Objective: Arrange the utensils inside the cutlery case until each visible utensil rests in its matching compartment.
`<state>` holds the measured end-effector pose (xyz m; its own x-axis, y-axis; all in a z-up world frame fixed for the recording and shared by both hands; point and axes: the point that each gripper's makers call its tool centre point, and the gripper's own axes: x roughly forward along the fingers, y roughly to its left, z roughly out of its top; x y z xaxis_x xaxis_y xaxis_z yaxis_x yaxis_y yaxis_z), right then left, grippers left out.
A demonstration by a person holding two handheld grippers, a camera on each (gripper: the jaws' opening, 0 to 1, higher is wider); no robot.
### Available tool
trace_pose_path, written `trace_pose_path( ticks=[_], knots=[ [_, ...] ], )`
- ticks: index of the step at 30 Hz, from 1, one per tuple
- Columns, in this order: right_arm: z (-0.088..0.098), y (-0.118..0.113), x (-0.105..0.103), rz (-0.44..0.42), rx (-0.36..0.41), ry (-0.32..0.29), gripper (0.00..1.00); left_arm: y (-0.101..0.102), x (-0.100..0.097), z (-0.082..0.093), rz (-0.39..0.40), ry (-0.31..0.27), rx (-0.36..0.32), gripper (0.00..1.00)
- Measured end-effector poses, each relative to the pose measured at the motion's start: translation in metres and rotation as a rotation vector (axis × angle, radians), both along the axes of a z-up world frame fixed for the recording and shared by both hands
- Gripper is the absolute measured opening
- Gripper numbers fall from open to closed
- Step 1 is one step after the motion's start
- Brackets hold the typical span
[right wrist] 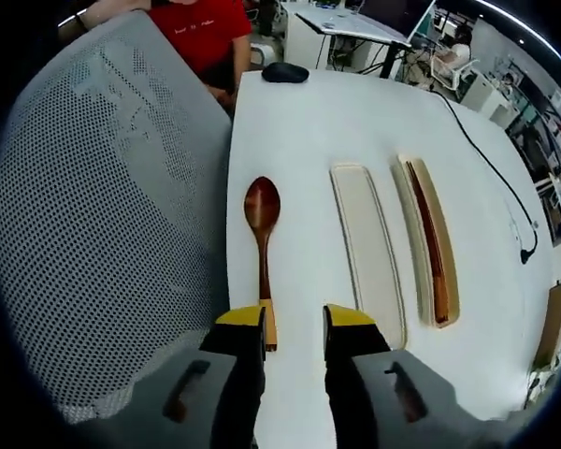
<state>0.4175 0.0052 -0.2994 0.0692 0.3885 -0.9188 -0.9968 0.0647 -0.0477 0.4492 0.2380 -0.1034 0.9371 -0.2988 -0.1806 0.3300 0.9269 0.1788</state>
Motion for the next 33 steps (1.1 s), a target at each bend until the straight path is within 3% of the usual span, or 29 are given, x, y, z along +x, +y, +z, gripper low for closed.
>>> trace_pose_path(
  ticks=[2, 13, 33],
  knots=[
    [-0.001, 0.005, 0.000, 0.020, 0.005, -0.017, 0.20, 0.001, 0.000, 0.000, 0.004, 0.000, -0.004, 0.50],
    [-0.020, 0.015, -0.011, 0.112, -0.043, 0.033, 0.21, 0.001, 0.001, 0.000, 0.005, 0.000, -0.002, 0.50],
    [-0.047, 0.030, -0.016, 0.187, -0.092, 0.069, 0.20, 0.003, 0.001, 0.000, 0.010, 0.002, -0.011, 0.50]
  ],
)
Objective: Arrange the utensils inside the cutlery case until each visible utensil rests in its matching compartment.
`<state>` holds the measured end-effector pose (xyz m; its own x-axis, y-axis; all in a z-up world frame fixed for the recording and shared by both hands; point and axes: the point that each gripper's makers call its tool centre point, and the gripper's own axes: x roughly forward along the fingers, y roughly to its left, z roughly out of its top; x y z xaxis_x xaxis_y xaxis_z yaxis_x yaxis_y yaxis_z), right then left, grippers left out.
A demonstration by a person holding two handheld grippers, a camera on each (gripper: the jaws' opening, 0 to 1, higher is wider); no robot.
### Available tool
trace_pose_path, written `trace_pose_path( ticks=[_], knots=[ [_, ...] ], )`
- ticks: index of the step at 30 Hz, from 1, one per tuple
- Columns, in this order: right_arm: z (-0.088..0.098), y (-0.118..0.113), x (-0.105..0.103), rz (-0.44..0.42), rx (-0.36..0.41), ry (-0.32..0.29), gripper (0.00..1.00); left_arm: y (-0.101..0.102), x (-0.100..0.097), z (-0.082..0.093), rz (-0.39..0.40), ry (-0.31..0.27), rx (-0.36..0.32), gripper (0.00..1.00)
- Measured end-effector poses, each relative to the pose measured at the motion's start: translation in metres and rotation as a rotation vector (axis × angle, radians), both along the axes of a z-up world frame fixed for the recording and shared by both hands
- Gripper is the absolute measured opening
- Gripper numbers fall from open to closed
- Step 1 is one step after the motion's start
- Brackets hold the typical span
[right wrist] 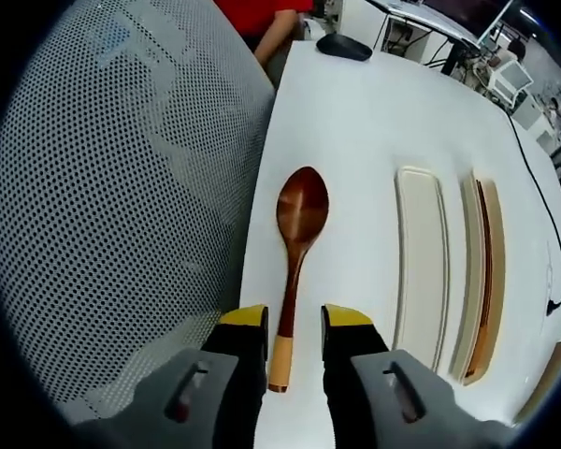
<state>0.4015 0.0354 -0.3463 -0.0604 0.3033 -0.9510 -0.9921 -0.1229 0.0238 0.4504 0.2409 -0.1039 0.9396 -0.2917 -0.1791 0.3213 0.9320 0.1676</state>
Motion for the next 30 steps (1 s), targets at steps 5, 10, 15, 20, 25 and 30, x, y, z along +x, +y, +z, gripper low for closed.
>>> trace_pose_path(
  ticks=[5, 10, 15, 20, 25, 30],
  knots=[
    [-0.003, 0.004, 0.003, 0.004, -0.004, 0.002, 0.20, 0.000, 0.000, 0.000, 0.000, 0.000, 0.000, 0.50],
    [-0.009, 0.005, 0.000, 0.012, -0.020, 0.019, 0.19, 0.000, -0.001, 0.000, 0.001, -0.001, -0.002, 0.50],
    [-0.015, 0.004, -0.003, 0.011, -0.031, 0.030, 0.17, 0.000, -0.001, 0.000, 0.000, 0.000, -0.003, 0.50],
    [-0.016, 0.005, -0.001, 0.001, -0.032, 0.025, 0.13, 0.000, -0.001, 0.001, 0.001, -0.001, -0.005, 0.50],
    [-0.018, 0.006, 0.002, 0.019, -0.051, 0.003, 0.09, -0.001, -0.001, 0.001, 0.000, -0.001, -0.005, 0.50],
    [-0.018, 0.006, 0.004, 0.038, -0.064, -0.023, 0.06, -0.001, -0.001, 0.000, -0.002, 0.000, -0.003, 0.50]
  ],
)
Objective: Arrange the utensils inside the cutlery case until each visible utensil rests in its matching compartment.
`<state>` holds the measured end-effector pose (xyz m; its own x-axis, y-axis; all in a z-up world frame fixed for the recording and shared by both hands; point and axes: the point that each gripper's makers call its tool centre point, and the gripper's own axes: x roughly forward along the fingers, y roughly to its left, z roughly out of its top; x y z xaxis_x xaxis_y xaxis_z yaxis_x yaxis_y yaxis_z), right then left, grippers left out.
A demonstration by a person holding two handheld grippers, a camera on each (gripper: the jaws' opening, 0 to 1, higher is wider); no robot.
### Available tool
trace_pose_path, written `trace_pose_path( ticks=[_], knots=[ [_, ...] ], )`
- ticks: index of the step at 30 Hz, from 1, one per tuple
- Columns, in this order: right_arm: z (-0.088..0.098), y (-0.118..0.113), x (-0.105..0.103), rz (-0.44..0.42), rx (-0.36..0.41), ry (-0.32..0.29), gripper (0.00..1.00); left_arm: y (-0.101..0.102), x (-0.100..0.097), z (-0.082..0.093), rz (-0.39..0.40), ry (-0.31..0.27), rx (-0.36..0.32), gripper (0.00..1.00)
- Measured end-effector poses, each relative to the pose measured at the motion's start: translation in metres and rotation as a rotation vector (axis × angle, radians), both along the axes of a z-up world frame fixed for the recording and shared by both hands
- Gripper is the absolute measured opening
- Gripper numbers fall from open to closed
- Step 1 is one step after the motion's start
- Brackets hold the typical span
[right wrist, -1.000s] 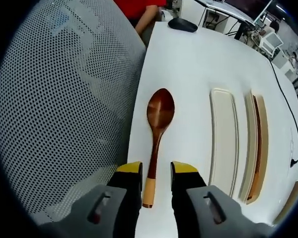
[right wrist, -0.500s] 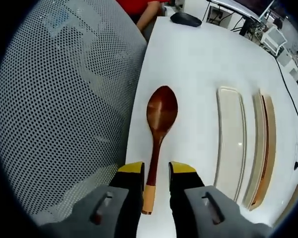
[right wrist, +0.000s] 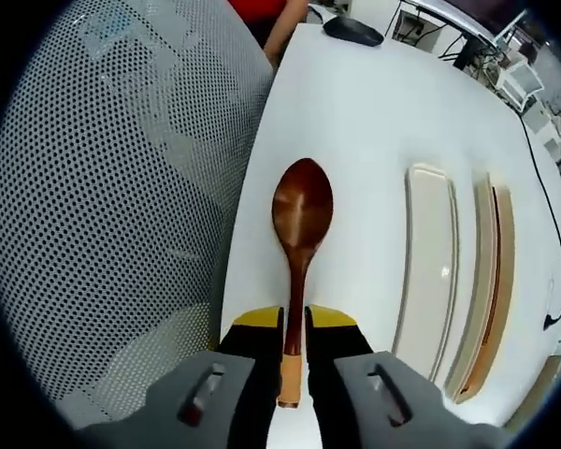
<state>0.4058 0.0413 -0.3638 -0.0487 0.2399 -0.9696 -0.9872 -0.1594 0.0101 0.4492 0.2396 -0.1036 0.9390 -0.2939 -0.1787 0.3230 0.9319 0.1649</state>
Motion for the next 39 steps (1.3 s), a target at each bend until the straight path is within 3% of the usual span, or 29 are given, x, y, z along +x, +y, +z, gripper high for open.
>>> trace_pose_path(
  ticks=[17, 21, 39],
  knots=[
    [0.001, -0.003, 0.004, -0.029, 0.003, 0.006, 0.01, -0.002, 0.001, -0.002, -0.007, 0.011, 0.015, 0.50],
    [0.005, -0.004, 0.007, -0.057, 0.011, 0.024, 0.01, -0.002, 0.001, -0.002, -0.007, 0.012, 0.015, 0.50],
    [0.020, 0.003, 0.016, -0.066, 0.039, 0.000, 0.01, -0.002, 0.000, -0.002, -0.006, 0.008, 0.013, 0.50]
  ],
)
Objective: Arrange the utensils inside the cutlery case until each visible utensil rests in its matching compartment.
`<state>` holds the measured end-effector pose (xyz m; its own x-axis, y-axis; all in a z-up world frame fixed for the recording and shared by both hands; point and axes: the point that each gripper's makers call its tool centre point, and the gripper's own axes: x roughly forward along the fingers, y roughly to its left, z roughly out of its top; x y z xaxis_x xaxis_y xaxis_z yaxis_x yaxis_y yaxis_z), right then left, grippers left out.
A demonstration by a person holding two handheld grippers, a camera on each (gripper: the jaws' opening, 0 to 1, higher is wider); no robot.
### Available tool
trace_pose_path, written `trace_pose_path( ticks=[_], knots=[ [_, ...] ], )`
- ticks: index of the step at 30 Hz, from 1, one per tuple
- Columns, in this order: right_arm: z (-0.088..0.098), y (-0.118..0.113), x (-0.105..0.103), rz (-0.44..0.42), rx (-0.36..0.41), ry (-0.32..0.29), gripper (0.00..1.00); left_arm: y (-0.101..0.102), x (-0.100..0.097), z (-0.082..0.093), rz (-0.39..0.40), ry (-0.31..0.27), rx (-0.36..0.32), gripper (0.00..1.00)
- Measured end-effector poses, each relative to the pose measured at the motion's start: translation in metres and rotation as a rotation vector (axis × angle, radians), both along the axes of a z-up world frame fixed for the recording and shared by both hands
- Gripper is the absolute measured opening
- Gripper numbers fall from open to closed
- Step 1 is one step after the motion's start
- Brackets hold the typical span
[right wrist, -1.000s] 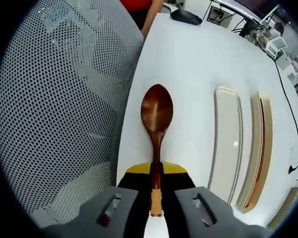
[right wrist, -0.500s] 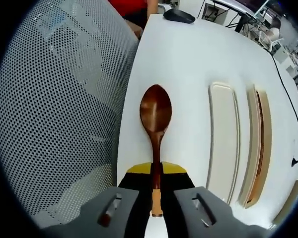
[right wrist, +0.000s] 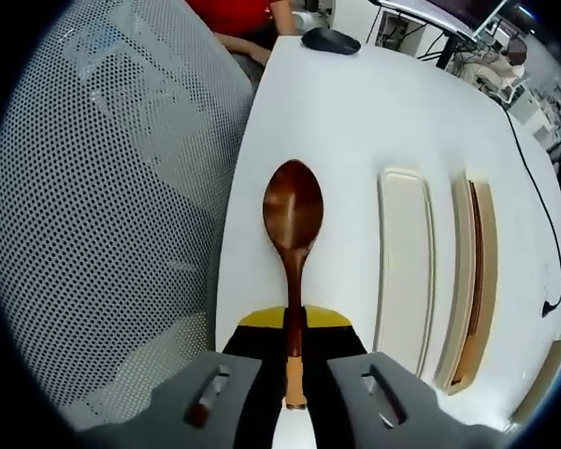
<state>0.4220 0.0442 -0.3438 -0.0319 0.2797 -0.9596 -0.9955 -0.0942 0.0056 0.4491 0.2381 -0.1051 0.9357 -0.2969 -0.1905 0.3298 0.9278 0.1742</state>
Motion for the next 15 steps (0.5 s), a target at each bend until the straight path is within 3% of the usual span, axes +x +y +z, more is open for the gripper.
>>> trace_pose_path(
  ticks=[15],
  knots=[
    [0.011, -0.002, 0.019, -0.015, 0.005, -0.035, 0.01, 0.001, 0.000, 0.001, 0.001, -0.004, -0.006, 0.50]
  ],
)
